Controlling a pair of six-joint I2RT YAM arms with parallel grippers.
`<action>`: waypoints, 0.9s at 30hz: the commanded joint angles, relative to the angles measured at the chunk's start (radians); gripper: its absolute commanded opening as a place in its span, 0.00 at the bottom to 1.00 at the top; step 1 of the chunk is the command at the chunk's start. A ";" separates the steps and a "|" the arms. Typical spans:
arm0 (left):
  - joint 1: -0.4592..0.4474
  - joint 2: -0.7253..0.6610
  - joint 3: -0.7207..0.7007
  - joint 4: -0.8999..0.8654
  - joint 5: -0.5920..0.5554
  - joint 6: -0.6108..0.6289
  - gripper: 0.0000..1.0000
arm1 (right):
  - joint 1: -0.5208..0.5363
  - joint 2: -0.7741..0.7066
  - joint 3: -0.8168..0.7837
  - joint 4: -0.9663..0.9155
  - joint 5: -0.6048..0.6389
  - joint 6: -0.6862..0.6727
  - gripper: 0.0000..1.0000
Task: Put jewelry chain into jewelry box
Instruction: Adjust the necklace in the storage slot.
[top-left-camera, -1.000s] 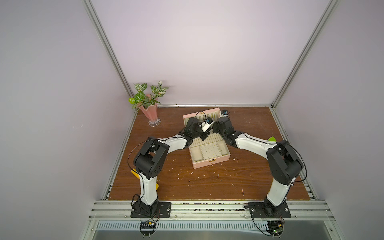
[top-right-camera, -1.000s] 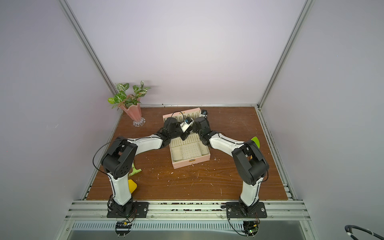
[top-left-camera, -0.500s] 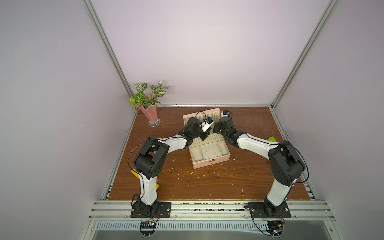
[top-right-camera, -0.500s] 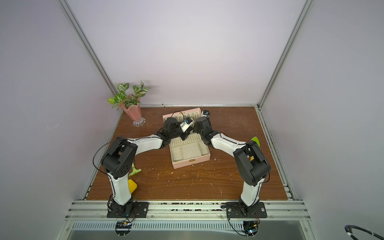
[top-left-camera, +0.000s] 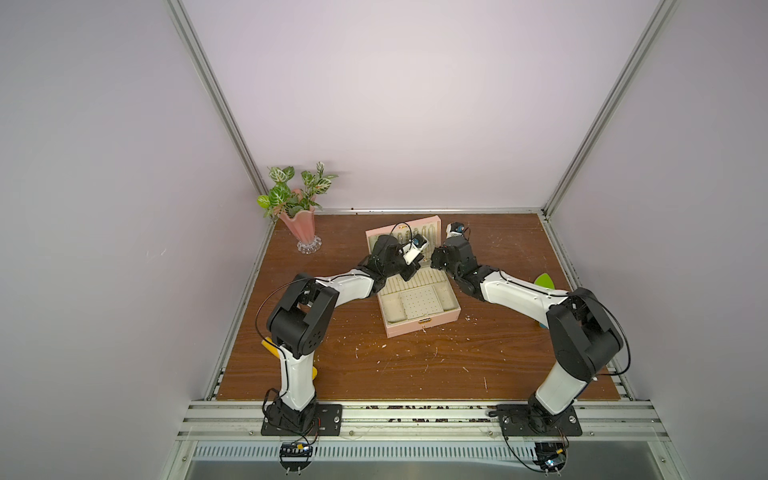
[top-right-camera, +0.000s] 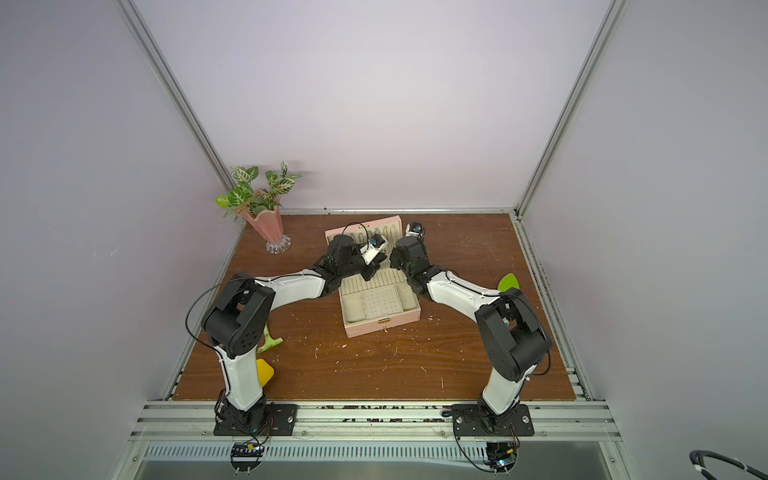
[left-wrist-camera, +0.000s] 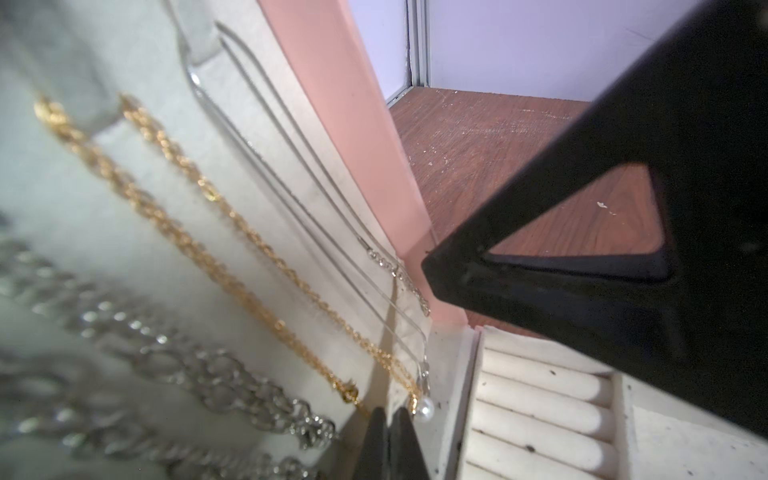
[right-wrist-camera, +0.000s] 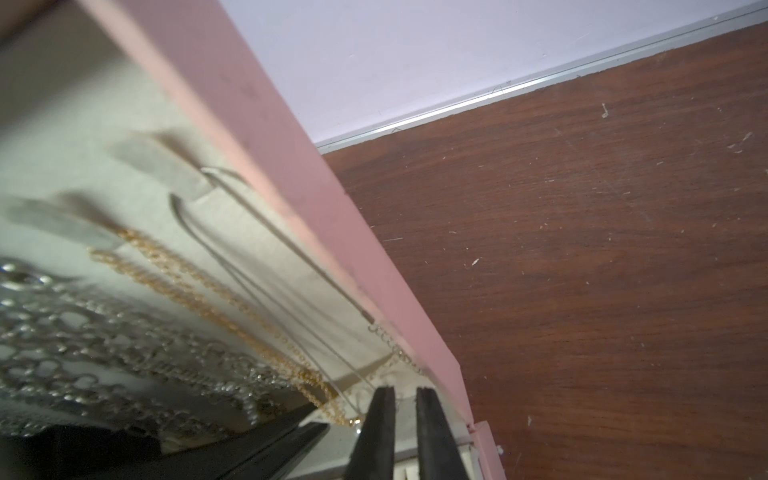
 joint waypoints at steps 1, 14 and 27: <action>0.005 0.011 0.015 0.054 0.021 -0.012 0.01 | 0.000 0.017 0.030 0.020 0.005 -0.005 0.17; 0.005 0.013 0.015 0.055 0.020 -0.011 0.01 | 0.000 0.078 0.071 0.019 0.079 -0.018 0.27; 0.005 0.018 0.020 0.049 0.023 -0.008 0.01 | -0.030 0.114 0.063 0.069 0.071 -0.029 0.14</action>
